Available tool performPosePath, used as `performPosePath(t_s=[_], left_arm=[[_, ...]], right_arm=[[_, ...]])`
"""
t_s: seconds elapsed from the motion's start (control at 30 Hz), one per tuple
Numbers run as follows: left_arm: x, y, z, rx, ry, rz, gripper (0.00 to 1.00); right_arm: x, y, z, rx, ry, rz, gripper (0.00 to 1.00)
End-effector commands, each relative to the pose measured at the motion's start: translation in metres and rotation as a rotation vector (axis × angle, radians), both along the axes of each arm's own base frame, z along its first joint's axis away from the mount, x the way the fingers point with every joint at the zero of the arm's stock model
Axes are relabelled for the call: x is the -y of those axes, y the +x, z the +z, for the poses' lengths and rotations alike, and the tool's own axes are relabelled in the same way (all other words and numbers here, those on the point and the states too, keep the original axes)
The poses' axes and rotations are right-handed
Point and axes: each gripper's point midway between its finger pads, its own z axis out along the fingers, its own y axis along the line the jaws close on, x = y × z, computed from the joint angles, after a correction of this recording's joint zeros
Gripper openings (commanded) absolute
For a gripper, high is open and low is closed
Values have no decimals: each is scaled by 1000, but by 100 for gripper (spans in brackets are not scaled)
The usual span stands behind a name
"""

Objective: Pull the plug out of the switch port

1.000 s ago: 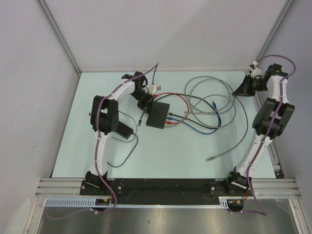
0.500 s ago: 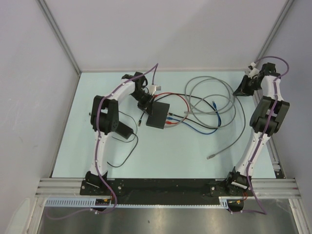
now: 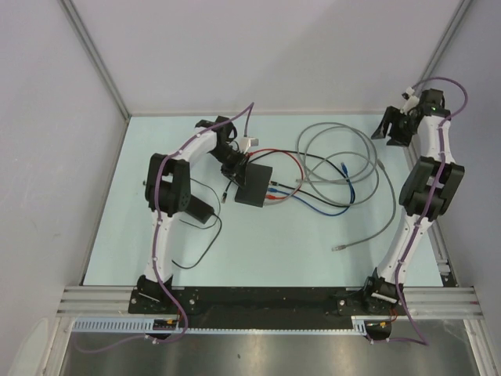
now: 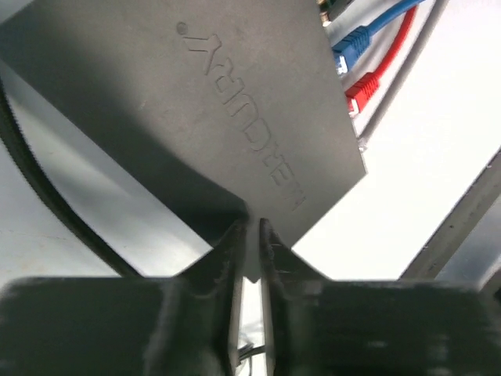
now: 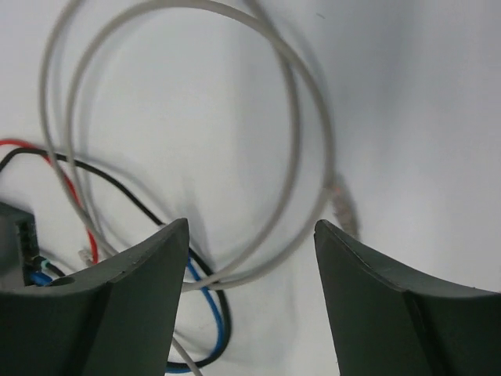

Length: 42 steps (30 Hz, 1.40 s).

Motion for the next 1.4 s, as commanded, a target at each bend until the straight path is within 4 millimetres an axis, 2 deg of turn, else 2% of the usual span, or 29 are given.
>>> performPosePath(t_s=[0.0, 0.03, 0.1, 0.17, 0.2, 0.3, 0.33, 0.37, 0.47, 0.5, 0.57, 0.63, 0.73, 0.83, 0.93, 0.97, 1.1, 1.37], left_arm=[[1, 7, 19, 75, -8, -20, 33], [-1, 9, 22, 84, 1, -14, 37], [-1, 14, 38, 121, -7, -4, 46], [-4, 19, 50, 148, -12, 22, 52], [-7, 22, 58, 168, -12, 38, 59], [-11, 25, 74, 189, -10, 65, 66], [-12, 24, 78, 186, -11, 68, 67], [-12, 27, 85, 201, -16, 71, 68], [-12, 32, 97, 209, -21, 87, 69], [-13, 34, 99, 210, -23, 98, 69], [-14, 39, 102, 210, -26, 130, 69], [-17, 44, 104, 216, -24, 149, 69], [-17, 49, 103, 220, -29, 157, 68], [-15, 50, 91, 197, -30, 151, 64], [-4, 44, 78, 108, -86, 161, 55], [-2, 41, 75, 90, -97, 159, 49], [12, 33, 66, 48, -159, 106, 40], [12, 21, 32, -51, -126, 95, 5]], right_arm=[[-67, 25, 88, 233, -18, 175, 70], [-95, 25, 94, 252, -10, 245, 71], [-121, 26, 108, 298, -13, 332, 71], [-165, 18, 118, 327, 62, 453, 71], [-184, 13, 121, 335, 123, 510, 70], [-231, -2, 114, 316, 229, 649, 69], [-244, -7, 102, 279, 250, 683, 69], [-267, -15, 96, 262, 258, 734, 70], [-292, -24, 69, 193, 256, 790, 71], [-307, -31, 61, 161, 271, 811, 72], [-318, -41, 39, 92, 314, 825, 71], [-331, -54, 26, 36, 379, 849, 66], [-335, -63, 8, -17, 420, 865, 65], [-334, -67, -12, -61, 425, 866, 62], [-335, -74, -30, -108, 435, 868, 61], [-335, -77, -35, -111, 428, 884, 60], [-337, -86, -53, -159, 445, 890, 53], [-356, -88, -72, -172, 436, 939, 52]])
